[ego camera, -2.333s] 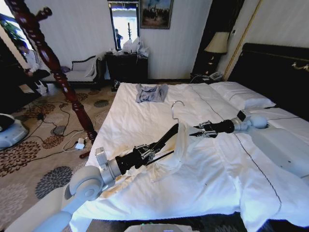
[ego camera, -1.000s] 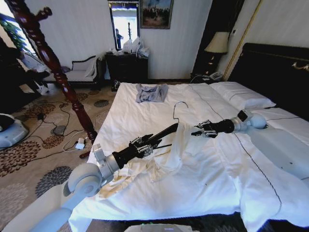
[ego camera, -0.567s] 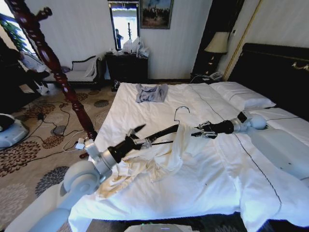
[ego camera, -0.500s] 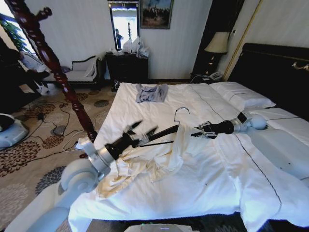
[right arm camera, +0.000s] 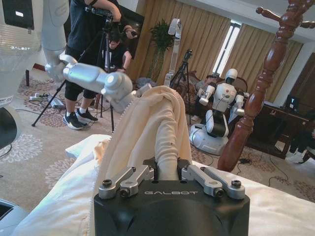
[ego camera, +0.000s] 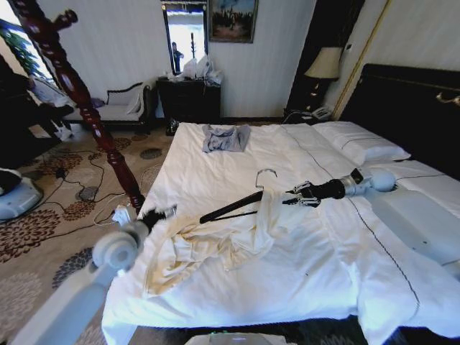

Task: Pick up the clothes from the bed and hang them on the clothes hanger.

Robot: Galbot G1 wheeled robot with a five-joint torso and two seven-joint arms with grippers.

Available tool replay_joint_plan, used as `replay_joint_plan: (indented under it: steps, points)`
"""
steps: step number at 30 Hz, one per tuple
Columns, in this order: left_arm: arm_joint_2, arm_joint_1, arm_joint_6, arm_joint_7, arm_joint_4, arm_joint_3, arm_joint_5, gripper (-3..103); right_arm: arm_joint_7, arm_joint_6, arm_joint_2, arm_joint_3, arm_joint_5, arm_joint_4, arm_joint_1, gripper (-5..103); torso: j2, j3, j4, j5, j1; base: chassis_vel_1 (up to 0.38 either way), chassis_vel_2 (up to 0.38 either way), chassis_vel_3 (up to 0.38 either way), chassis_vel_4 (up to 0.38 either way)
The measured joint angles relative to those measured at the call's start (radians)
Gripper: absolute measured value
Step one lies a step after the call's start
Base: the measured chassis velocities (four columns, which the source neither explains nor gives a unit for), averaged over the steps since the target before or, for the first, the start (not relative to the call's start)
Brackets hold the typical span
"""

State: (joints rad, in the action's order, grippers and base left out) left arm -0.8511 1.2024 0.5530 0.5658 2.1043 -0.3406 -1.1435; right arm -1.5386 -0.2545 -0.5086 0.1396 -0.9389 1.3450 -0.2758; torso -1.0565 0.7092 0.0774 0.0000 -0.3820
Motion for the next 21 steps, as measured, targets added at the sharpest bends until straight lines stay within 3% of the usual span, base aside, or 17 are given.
replay_joint_plan:
  steps: [5,9,10,11,15,19,21]
  points:
    - [-0.052,-0.070,0.004,-0.033,-0.105,0.011,0.008,100,0.000,0.000,-0.007,0.002,-0.007,0.019,-0.001,19,0.000,0.000,0.0011,-0.0002,0.000,0.000,0.000,0.000,0.000]
    - [-0.074,-0.120,0.039,-0.167,-0.191,0.020,-0.064,103,0.001,0.001,-0.042,0.020,-0.005,0.024,0.006,19,0.000,0.000,-0.0003,0.0000,0.000,0.000,0.000,0.000,0.000]
    - [-0.074,-0.120,0.039,-0.167,-0.191,0.020,-0.064,103,0.001,0.001,-0.042,0.020,-0.005,0.024,0.006,19,0.000,0.000,-0.0003,0.0000,0.000,0.000,0.000,0.000,0.000]
    - [-0.076,-0.134,0.047,-0.229,-0.217,0.023,-0.074,101,0.001,0.001,-0.048,0.022,-0.002,0.025,0.007,19,0.000,0.000,-0.0003,-0.0001,0.000,0.000,0.000,0.000,0.000]
    - [-0.077,-0.162,0.051,-0.349,-0.271,0.031,-0.066,95,0.001,0.002,-0.052,0.026,0.001,0.025,0.006,19,0.000,0.000,0.0006,0.0000,0.000,0.000,0.000,0.000,0.000]
    - [-0.086,-0.179,0.063,-0.361,-0.300,0.036,-0.083,90,0.001,0.001,-0.053,0.027,0.002,0.025,0.005,19,0.000,0.000,0.0004,0.0000,0.000,0.000,0.000,0.000,0.000]
    - [-0.101,-0.187,0.082,-0.340,-0.314,0.040,-0.106,81,0.001,0.000,-0.050,0.027,0.003,0.025,0.001,19,0.000,0.000,0.0002,0.0000,0.000,0.000,0.000,0.000,0.000]
